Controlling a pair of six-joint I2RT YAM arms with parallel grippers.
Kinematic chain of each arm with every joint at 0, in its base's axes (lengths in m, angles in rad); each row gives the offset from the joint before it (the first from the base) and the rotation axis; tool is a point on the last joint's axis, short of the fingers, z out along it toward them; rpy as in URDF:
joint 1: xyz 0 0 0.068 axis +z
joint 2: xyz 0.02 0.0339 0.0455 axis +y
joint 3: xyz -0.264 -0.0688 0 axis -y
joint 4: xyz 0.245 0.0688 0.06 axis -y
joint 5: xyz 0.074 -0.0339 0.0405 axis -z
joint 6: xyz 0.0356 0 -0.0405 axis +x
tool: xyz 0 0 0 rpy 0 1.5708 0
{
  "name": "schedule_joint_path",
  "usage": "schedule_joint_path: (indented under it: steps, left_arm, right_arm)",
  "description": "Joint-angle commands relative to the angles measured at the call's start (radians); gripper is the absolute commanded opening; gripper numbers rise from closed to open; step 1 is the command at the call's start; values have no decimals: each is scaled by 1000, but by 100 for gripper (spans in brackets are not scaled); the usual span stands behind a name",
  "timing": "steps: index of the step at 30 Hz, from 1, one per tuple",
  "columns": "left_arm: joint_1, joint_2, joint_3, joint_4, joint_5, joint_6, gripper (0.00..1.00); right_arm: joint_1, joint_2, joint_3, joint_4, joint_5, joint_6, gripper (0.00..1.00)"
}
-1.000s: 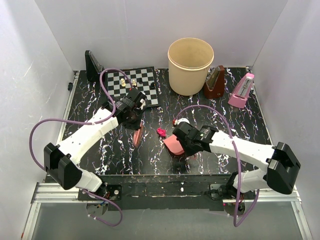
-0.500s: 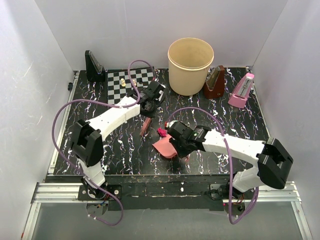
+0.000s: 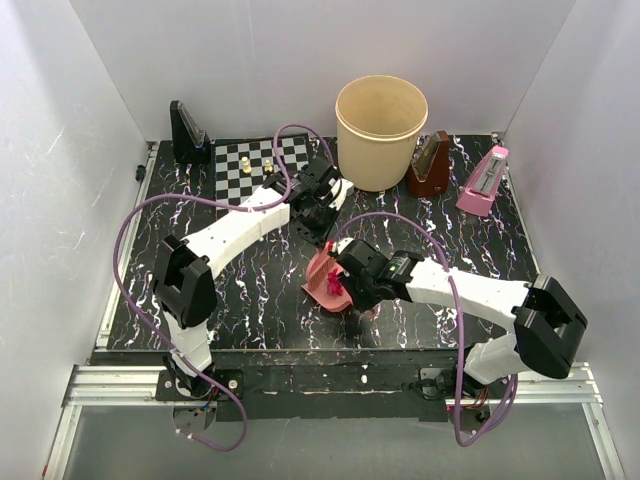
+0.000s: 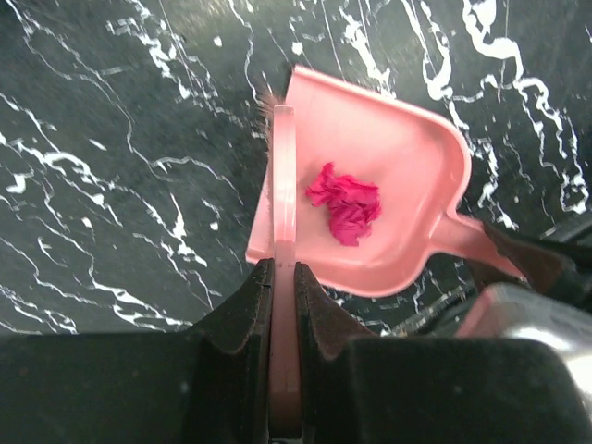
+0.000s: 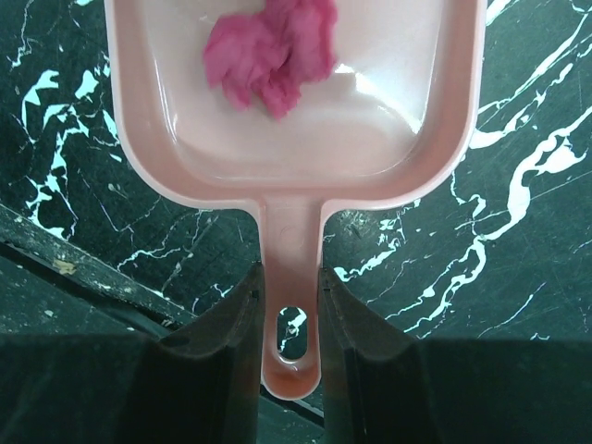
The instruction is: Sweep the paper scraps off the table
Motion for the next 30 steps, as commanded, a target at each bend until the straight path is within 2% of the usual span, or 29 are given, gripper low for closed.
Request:
schedule_joint_path:
  steps: [1,4,7,9,12,17,22,30]
  left_arm:
    - [-9,-101,13,-115,67,-39,0]
    - [-9,-131,41,-161,-56,-54,0]
    - [-8,-156,65,-212,-272,-94,0]
    - [-9,-182,62,-224,-356,-116,0]
    - [-8,-260,-11,-192,-403,-120,0]
    - [21,-410,-160,-149,-599,-174,0]
    - [53,-493,-296,-84,-611,-168,0]
    - [52,-630,-497,50,-582,-113,0]
  right_arm:
    - [-3,-48,-27,50,22,-21,1]
    - [-3,-65,-43,58,29,-14,1]
    - [-3,-97,-73,73,45,-3,1]
    - [0,-143,-96,93,46,6,1]
    - [-1,-257,-155,161,34,16,1]
    - [-3,-380,-185,176,36,11,1]
    - [-9,-406,-78,71,59,2,1]
    - [-121,-245,326,-181,63,-43,1]
